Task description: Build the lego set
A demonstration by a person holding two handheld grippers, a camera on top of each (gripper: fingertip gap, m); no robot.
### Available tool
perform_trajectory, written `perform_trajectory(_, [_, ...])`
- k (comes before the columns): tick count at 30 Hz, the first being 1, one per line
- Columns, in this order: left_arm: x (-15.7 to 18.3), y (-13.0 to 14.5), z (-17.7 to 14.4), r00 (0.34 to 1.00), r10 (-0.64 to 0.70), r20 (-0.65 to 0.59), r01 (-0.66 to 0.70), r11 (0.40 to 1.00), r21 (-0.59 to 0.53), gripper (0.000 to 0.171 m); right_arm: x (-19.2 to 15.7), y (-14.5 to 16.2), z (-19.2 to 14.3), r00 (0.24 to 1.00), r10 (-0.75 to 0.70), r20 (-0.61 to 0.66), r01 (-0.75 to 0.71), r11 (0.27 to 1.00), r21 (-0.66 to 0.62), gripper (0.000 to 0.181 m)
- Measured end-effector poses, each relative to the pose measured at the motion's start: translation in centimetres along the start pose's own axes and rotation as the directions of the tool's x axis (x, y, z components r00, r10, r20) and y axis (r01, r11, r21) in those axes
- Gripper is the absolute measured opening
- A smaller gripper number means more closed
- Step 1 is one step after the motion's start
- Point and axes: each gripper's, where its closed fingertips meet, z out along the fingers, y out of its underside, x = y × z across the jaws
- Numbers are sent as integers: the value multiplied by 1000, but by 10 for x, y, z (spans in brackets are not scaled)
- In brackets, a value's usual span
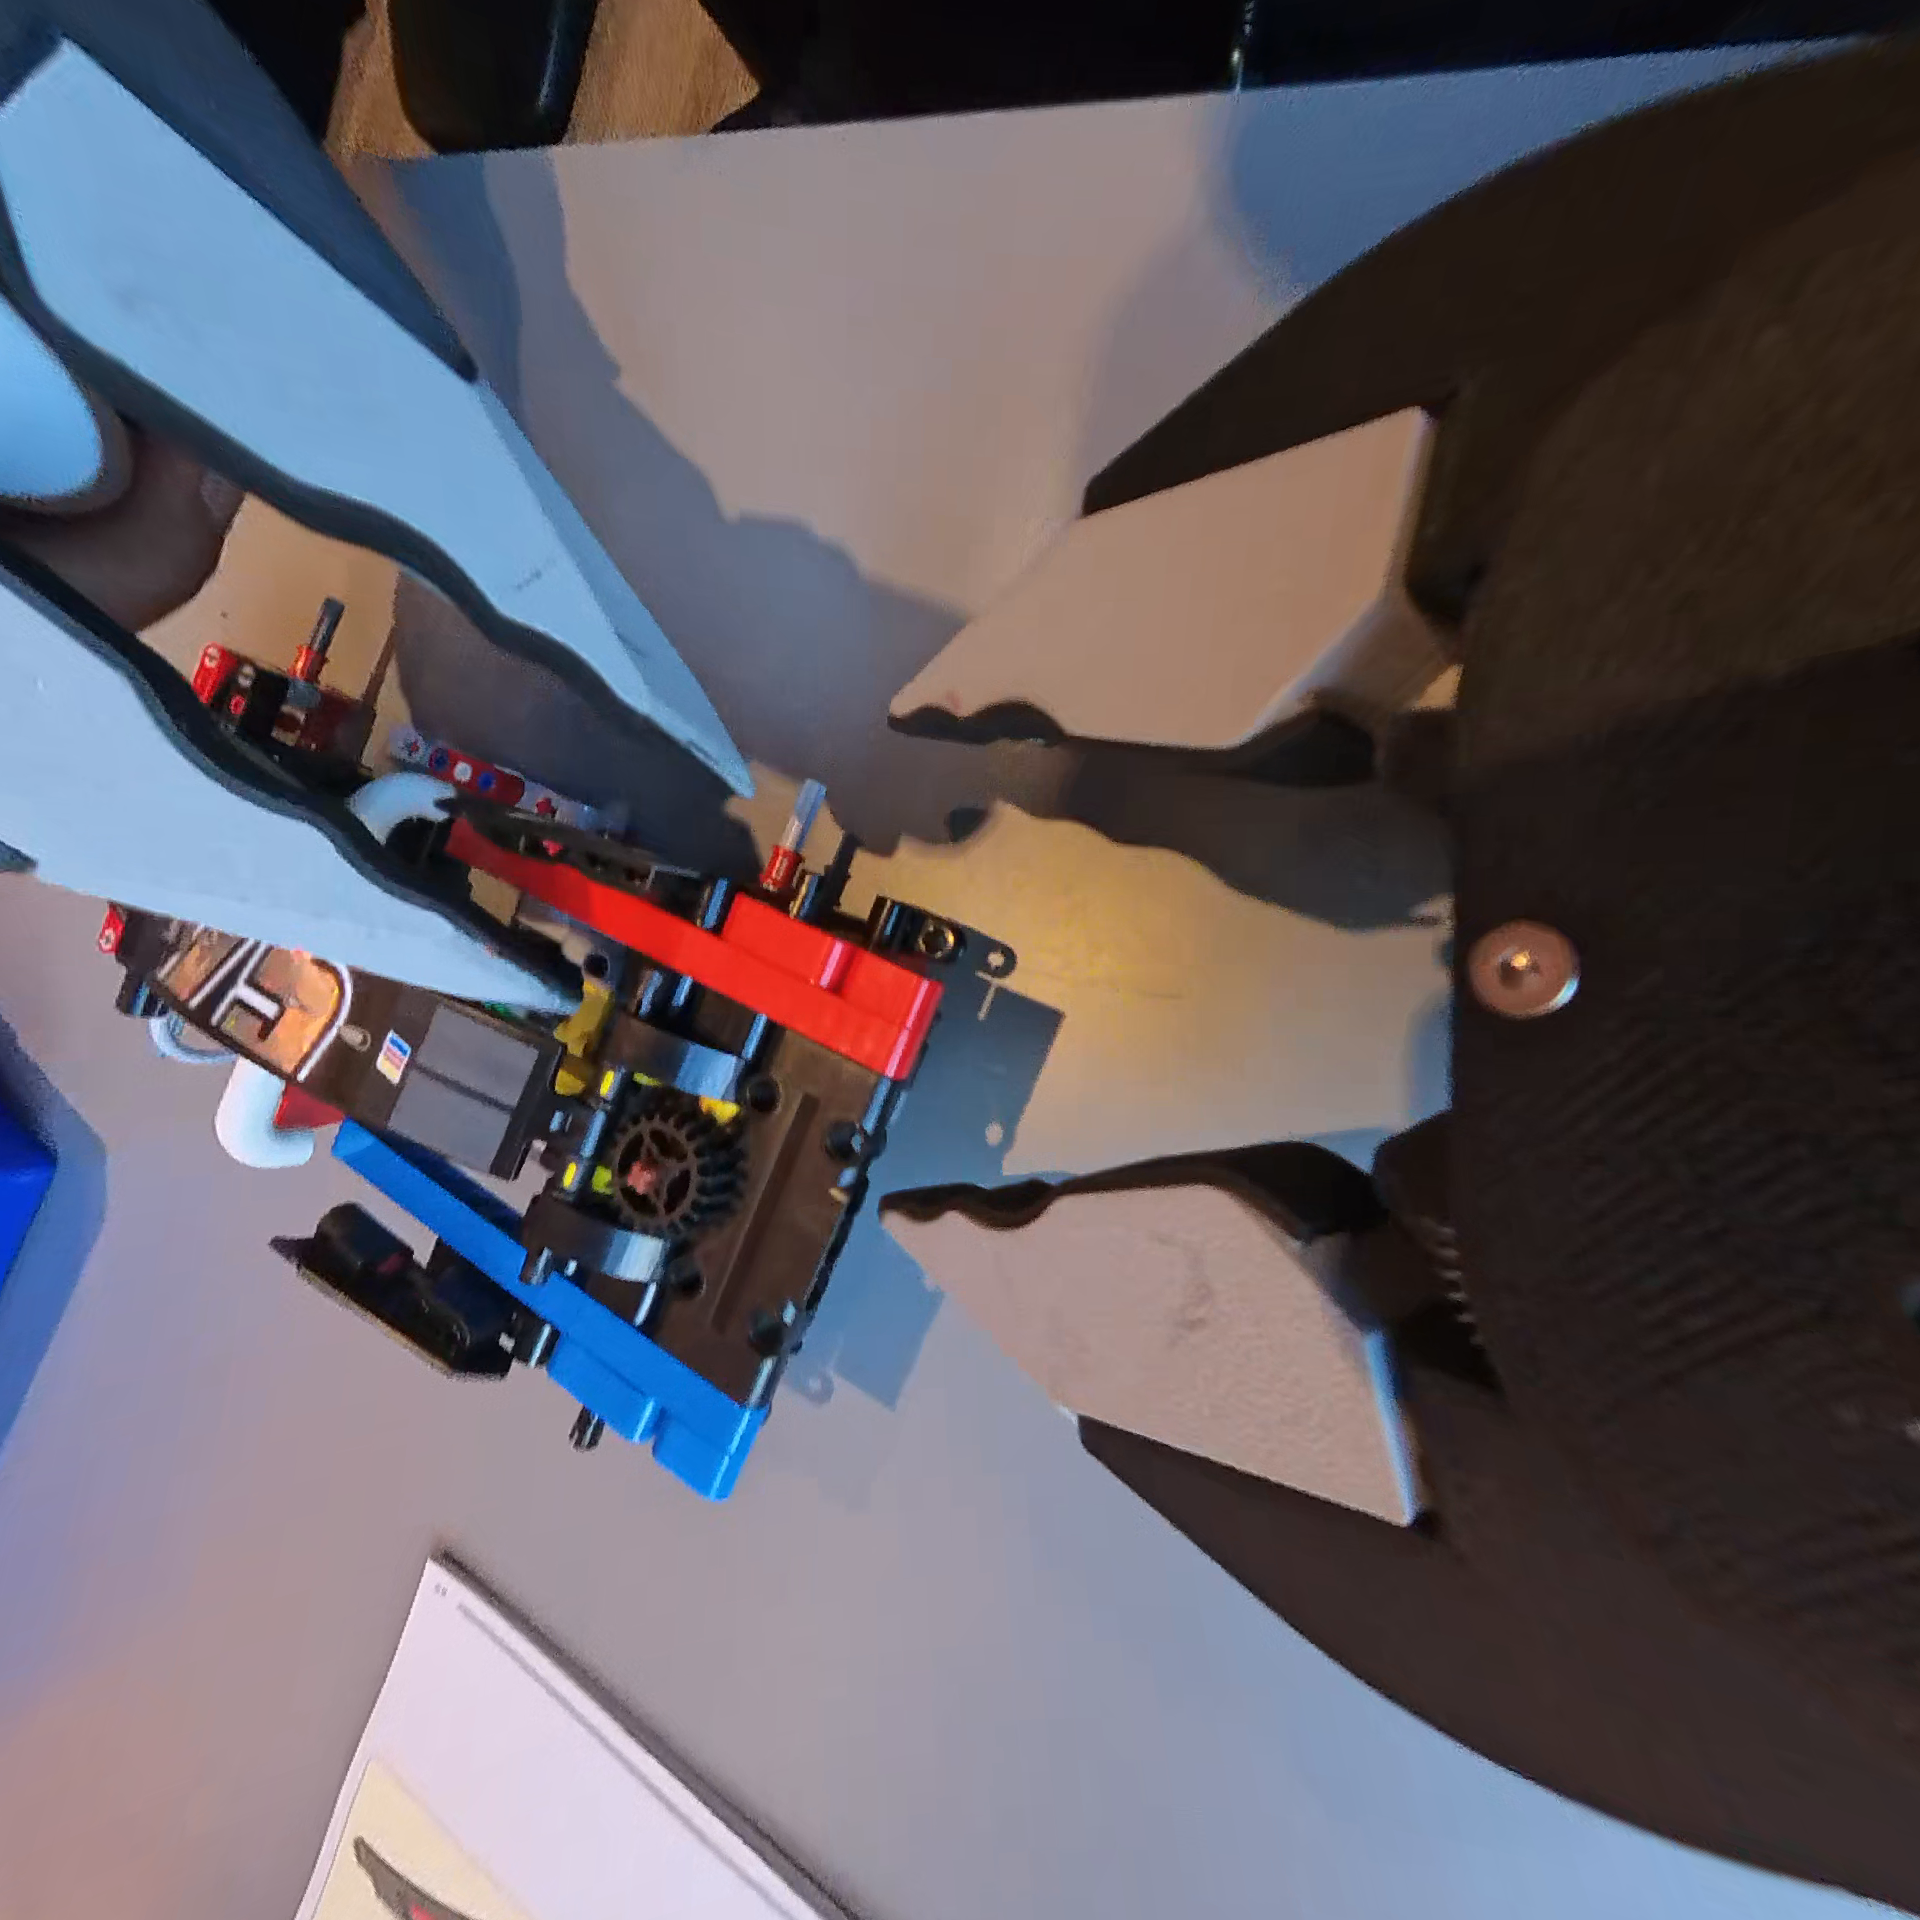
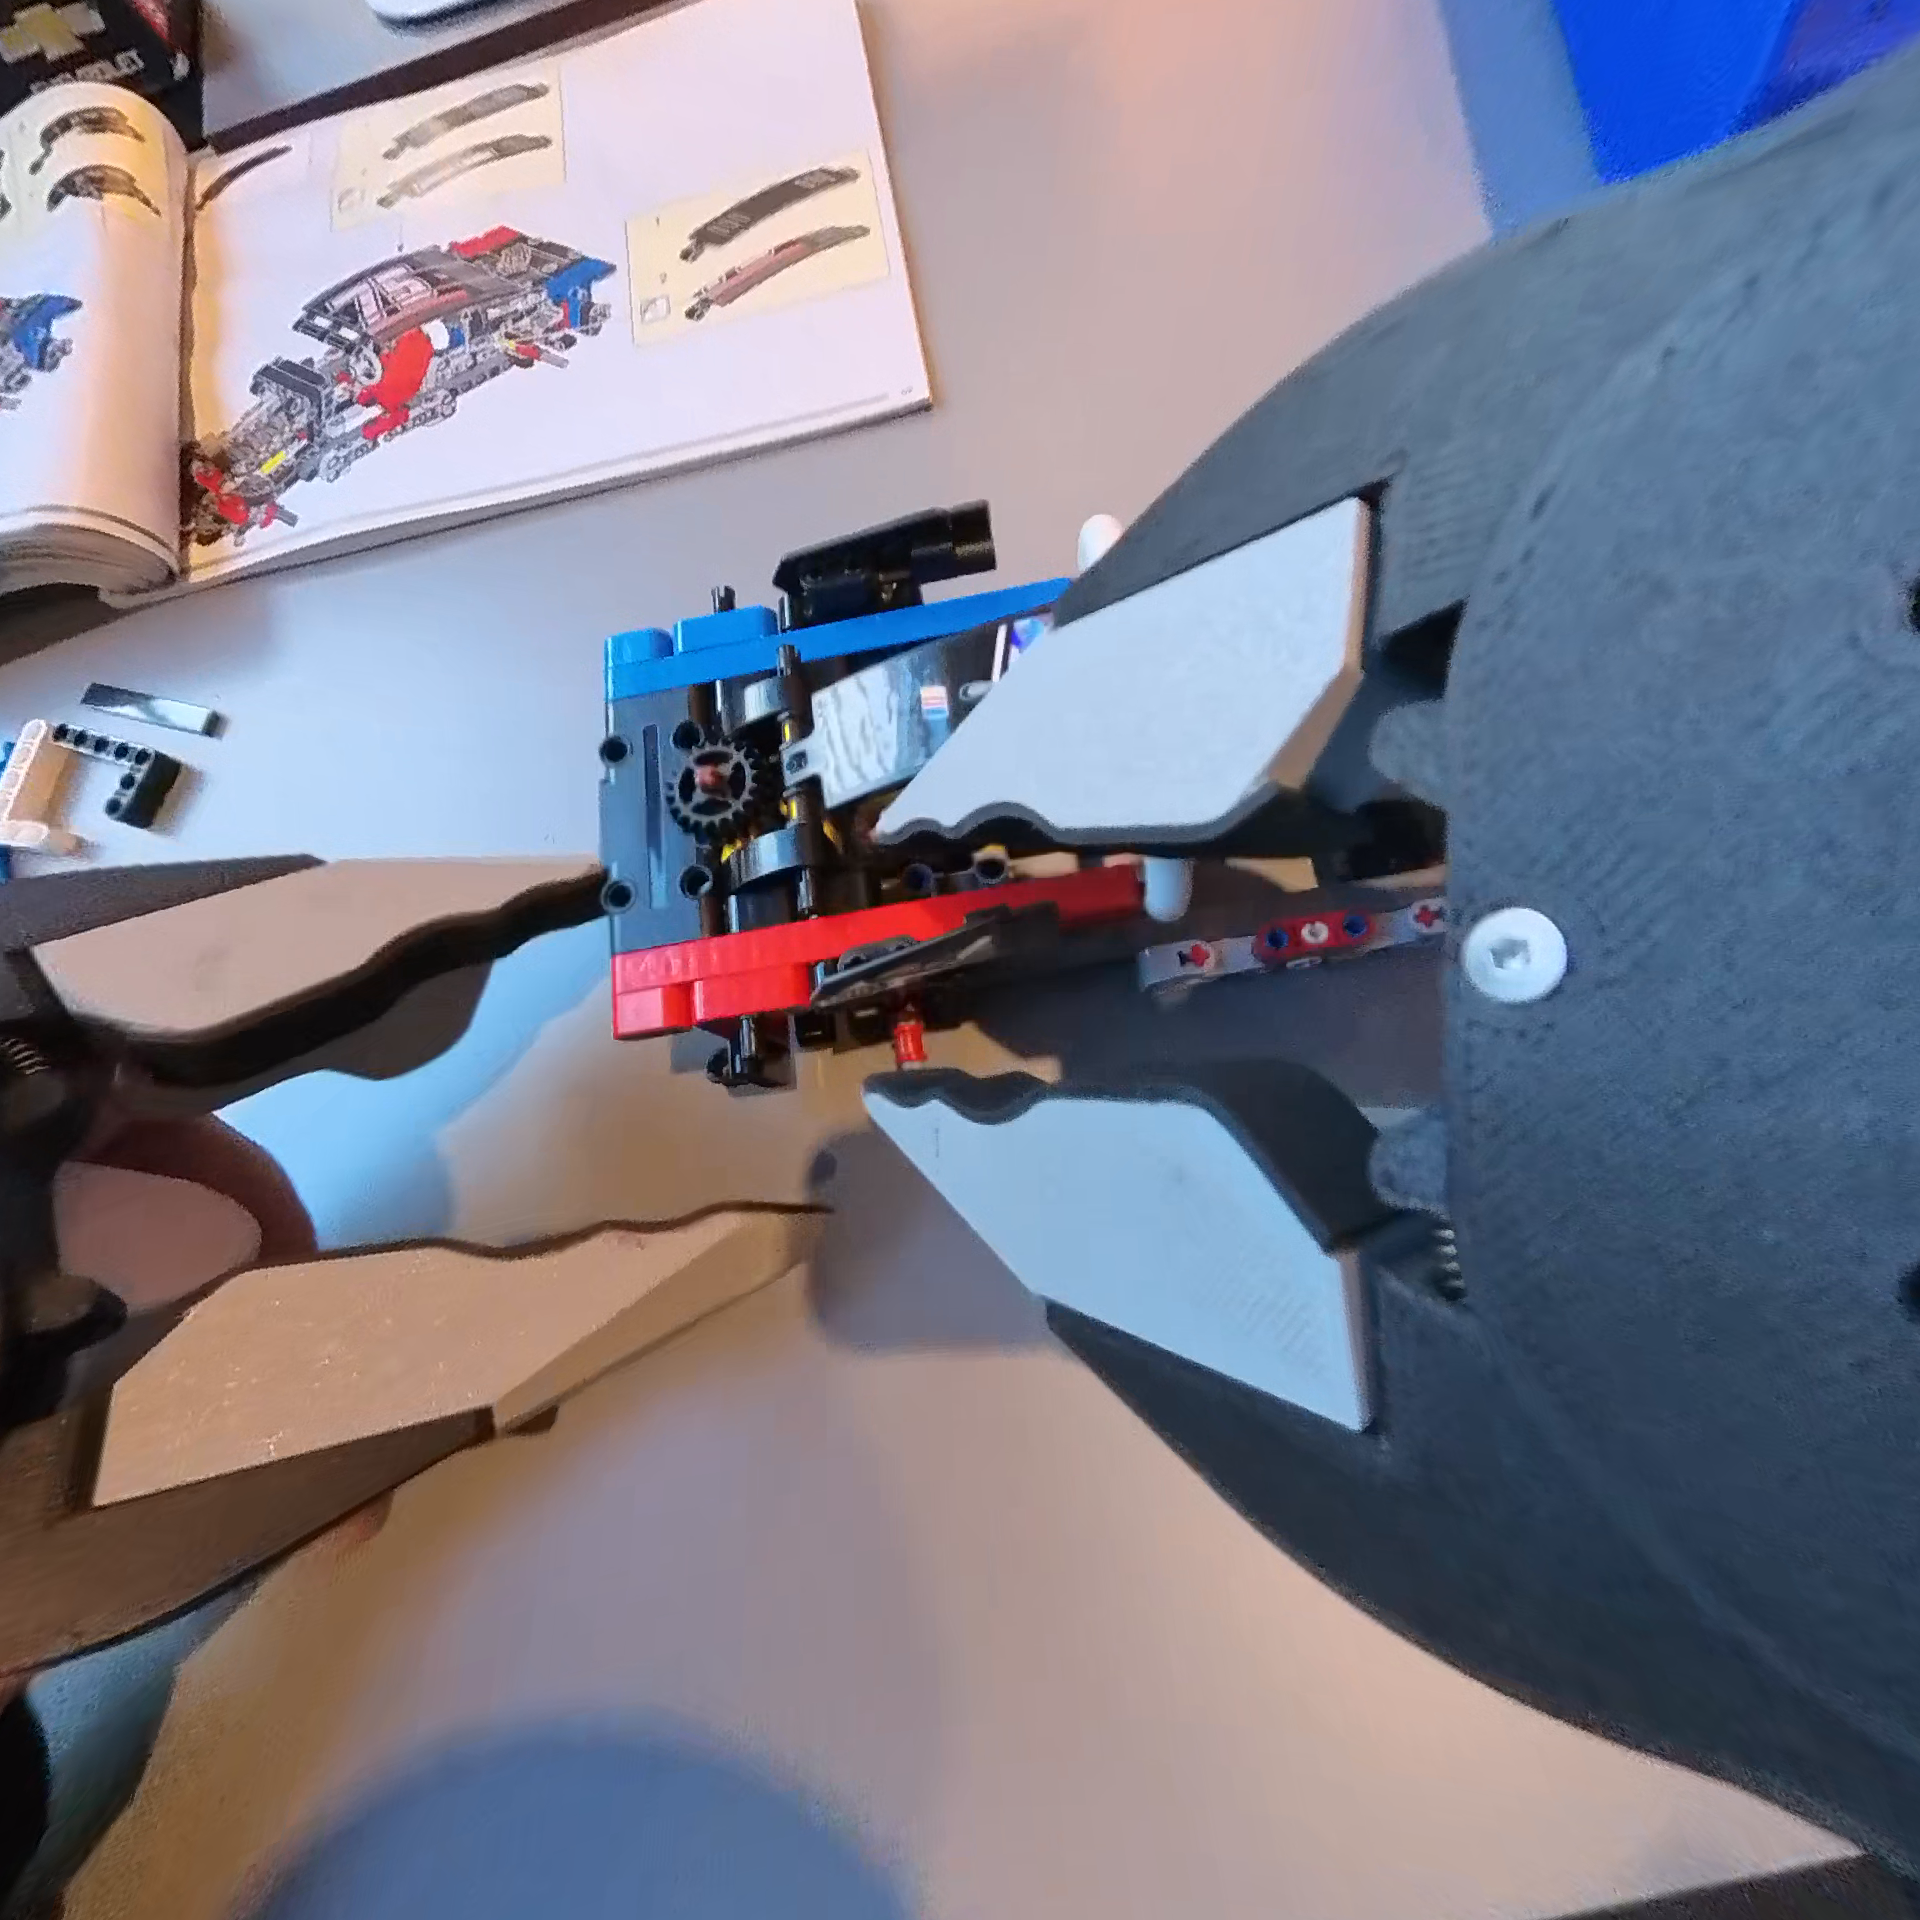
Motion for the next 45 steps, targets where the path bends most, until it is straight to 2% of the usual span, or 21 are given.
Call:
perform_trajectory(2, [9, 3, 4, 999, 8, -49, -8, 1000, -11, 78, 3, 1, 2, 999, -12, -47, 11, 1000, -23, 38])
perform_trajectory(3, [12, 4, 5, 998, 19, -58, -20, 1000, -18, 85, 5, 0, 3, 997, -14, -70, 12, 1000, -26, 34])
perform_trajectory(4, [13, 5, 6, 998, 42, -50, -44, 999, -26, 86, 7, -1, 4, 996, -15, -88, 13, 1000, -25, 28])
perform_trajectory(8, [14, 10, 8, 990, 139, -13, -140, 988, -64, 92, 7, -1, 5, 996, 1, -86, -5, 999, -39, 27])
perform_trajectory(10, [12, 11, 9, 984, 175, 21, -173, 981, -84, 85, 6, 0, 4, 997, -9, -82, 5, 999, -50, 27])
perform_trajectory(18, [15, 8, 8, 993, 116, -14, -116, 992, -51, 82, 3, 1, 5, 999, -41, -21, 39, 994, -101, 23])
perform_trajectory(22, [11, 11, 11, 982, 182, 59, -176, 980, -95, 77, 3, 2, 5, 999, -39, 7, 40, 992, -122, 22])
perform_trajectory(29, [9, 9, 11, 987, 145, 66, -139, 986, -92, 72, 3, 4, 5, 998, -54, 15, 56, 989, -137, 21])
perform_trajectory(32, [9, 8, 10, 991, 123, 59, -119, 990, -73, 71, 3, 2, 5, 998, -57, 9, 57, 990, -125, 21])
perform_trajectory(38, [14, 3, 7, 998, 33, -49, -34, 999, -15, 64, 2, 2, -1, 994, -105, -24, 102, 990, -96, 25])
perform_trajectory(40, [15, 4, 7, 998, 33, -54, -34, 999, -17, 65, 1, -3, -11, 994, -98, -49, 96, 994, -42, 34])
perform_trajectory(42, [14, 4, 7, 998, 46, -39, -46, 999, -17, 64, 1, -11, -25, 993, -90, -73, 93, 995, 33, 50])
perform_trajectory(45, [13, 4, 6, 998, 57, -17, -57, 998, -15, 64, 9, -7, -49, 988, -75, -137, 87, 993, 83, 49])
